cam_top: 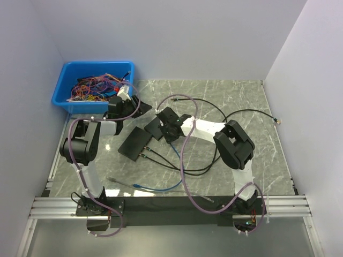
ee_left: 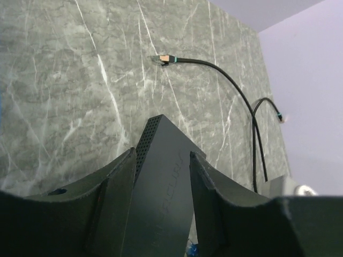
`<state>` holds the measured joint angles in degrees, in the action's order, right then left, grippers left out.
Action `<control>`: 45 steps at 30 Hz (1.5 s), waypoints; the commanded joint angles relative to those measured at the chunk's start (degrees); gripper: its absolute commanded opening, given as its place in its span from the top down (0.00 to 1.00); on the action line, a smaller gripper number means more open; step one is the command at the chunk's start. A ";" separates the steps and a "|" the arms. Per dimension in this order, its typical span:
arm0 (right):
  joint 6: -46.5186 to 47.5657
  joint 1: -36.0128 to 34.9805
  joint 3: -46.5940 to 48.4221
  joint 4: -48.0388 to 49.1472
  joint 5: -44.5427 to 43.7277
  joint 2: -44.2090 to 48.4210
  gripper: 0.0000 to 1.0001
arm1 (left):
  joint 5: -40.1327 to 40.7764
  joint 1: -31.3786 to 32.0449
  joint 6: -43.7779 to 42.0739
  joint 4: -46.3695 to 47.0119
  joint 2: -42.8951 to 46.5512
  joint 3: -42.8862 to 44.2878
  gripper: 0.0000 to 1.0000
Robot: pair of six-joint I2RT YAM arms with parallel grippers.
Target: Insert the plug into the switch port
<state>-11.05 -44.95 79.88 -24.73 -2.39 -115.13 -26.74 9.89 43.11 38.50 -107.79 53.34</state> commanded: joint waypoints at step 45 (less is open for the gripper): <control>-2.57 0.56 14.08 -4.71 -0.24 -8.09 1.00 | 2.30 4.61 -9.80 -22.23 -9.99 10.55 0.55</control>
<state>-12.67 -44.73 91.88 -28.91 -2.37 -123.04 -24.82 13.50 33.56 20.84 -116.14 62.87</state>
